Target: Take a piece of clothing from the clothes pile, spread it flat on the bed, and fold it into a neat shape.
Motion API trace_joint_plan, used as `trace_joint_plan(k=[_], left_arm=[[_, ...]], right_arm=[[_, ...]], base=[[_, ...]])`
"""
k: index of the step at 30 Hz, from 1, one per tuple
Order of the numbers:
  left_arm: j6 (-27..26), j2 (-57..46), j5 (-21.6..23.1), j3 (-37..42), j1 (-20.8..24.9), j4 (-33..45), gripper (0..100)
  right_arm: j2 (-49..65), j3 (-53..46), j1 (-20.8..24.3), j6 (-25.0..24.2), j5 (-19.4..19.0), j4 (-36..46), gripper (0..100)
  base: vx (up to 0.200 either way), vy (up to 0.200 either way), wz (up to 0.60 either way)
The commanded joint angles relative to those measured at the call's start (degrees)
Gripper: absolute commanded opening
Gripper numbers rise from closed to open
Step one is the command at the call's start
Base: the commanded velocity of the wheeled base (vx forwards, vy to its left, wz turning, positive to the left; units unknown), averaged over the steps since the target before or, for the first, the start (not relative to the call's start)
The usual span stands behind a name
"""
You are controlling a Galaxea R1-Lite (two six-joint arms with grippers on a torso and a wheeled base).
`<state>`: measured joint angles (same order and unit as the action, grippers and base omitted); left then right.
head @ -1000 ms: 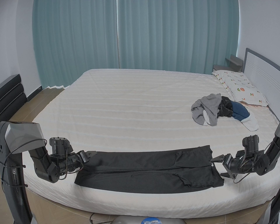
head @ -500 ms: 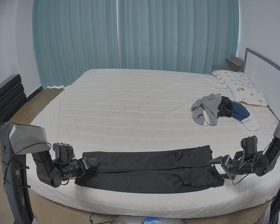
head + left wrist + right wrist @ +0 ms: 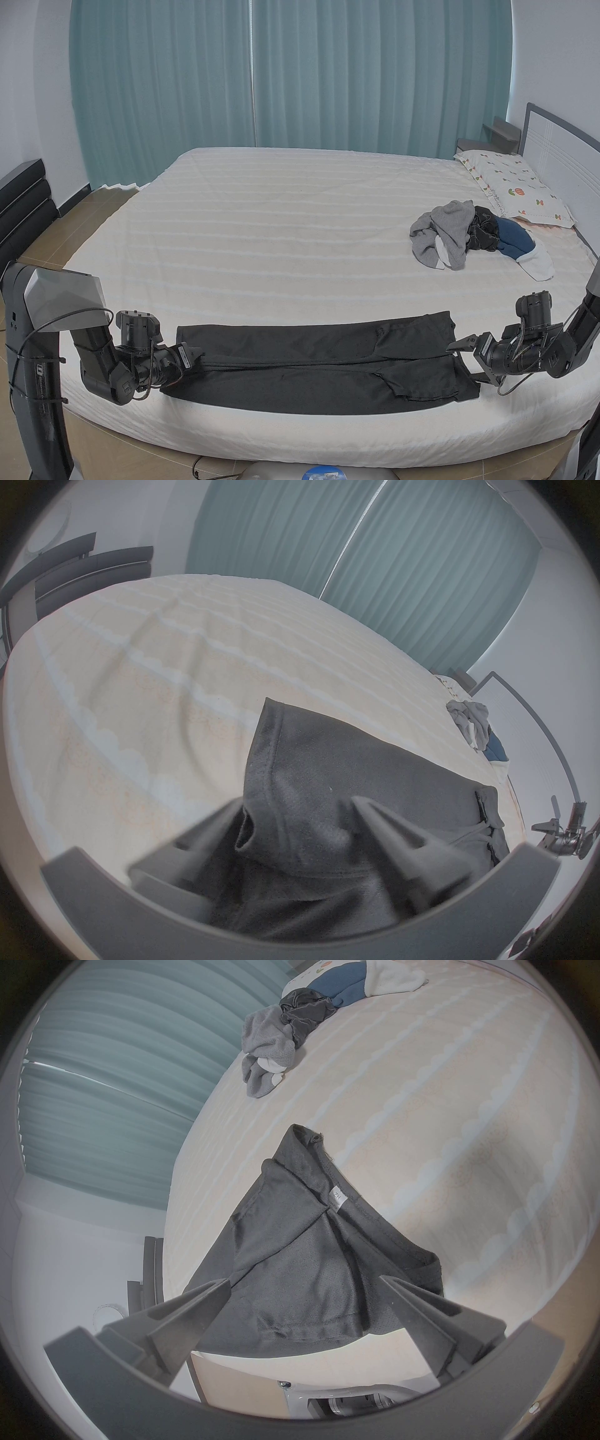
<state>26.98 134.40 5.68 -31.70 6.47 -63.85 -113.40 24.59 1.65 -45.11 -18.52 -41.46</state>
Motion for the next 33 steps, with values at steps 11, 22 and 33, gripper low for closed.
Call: trace_joint_plan(k=[11,22,33], left_arm=[[0.2,-1.6,-0.1,0.1,-0.9,0.1,0],[0.4,-1.3,-0.1,-0.7,-1.5,0.1,0],[0.4,-1.2,-0.1,-0.9,-1.3,0.0,0]], right_arm=[[0.5,0.2,-0.6,-0.2,-0.2,-0.1,100],[0.6,0.5,-0.7,-0.5,-0.2,-0.1,100],[0.2,0.0,-0.7,-0.7,-0.2,-2.3,100]], base=[[0.000,0.000,0.00],[0.000,0.000,0.00],[0.000,0.000,0.00]])
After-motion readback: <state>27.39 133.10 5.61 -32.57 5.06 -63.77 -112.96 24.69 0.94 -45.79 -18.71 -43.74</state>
